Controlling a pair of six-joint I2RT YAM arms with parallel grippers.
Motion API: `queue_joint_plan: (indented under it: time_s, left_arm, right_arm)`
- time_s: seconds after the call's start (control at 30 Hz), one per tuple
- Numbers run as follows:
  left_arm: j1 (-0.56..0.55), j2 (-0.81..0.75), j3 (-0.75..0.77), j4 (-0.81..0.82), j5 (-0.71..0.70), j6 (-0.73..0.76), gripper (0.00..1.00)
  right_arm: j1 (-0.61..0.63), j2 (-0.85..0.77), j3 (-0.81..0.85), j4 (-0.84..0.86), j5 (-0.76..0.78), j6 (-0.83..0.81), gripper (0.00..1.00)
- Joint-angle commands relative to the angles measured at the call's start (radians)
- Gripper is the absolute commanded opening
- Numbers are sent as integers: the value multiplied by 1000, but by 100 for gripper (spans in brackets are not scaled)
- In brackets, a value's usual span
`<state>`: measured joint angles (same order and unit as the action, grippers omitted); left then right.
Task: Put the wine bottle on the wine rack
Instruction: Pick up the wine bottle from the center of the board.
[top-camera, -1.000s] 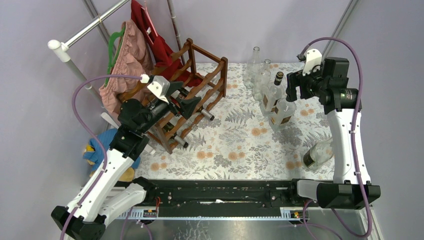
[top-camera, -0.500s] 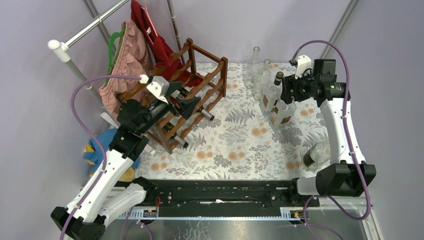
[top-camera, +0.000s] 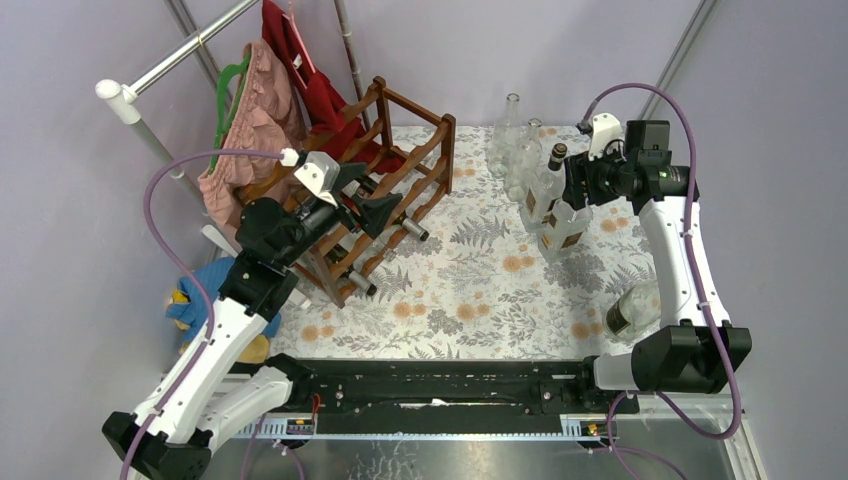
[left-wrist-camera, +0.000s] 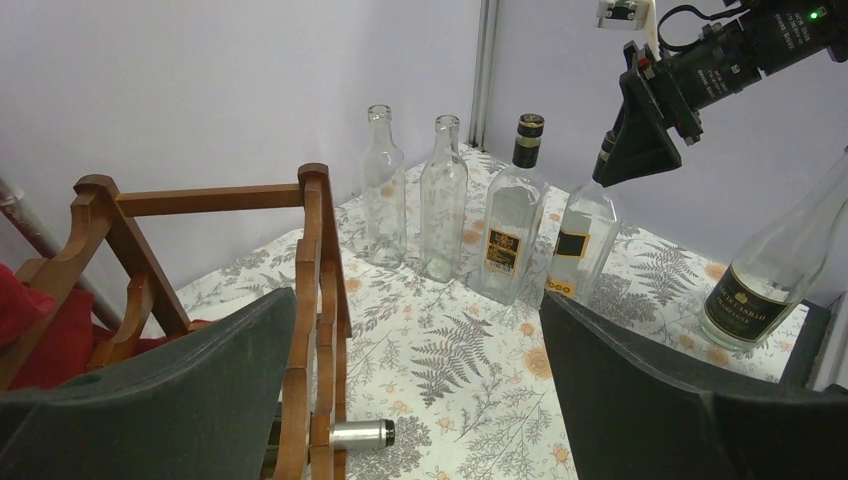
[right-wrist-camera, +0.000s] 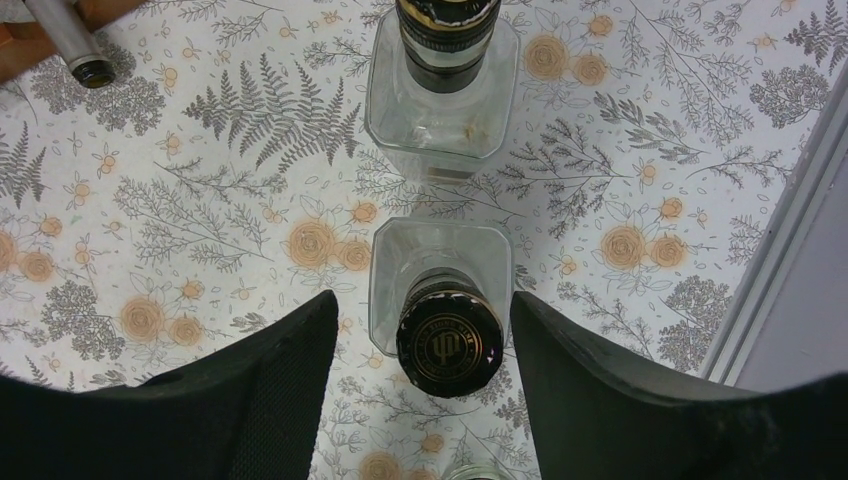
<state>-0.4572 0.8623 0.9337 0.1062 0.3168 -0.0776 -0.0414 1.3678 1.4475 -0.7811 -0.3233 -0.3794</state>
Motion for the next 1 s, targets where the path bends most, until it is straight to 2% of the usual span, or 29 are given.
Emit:
queue_joint_plan:
  time_s: [0.0,0.33,0.63,0.8,0.97]
  left_arm:
    - [-1,4,-1,59,3,1,99]
    - [-1,13,-1,61,5,1,99]
    - [-3,15,-3,59,6,4,99]
    - [-3,17,-2,59,8,4,99]
    - [-4,17,-6,64,15,6,99]
  right_arm:
    - [-5,0,0,10,8,-22,68]
    - [-5,-6,-12,23,30,-38,54]
    - [-5,-21,-32,36,30,-54,20]
    - [-5,-40,-15,24,10,-54,9]
    - [-5,-60,32,-57,-132,-22,1]
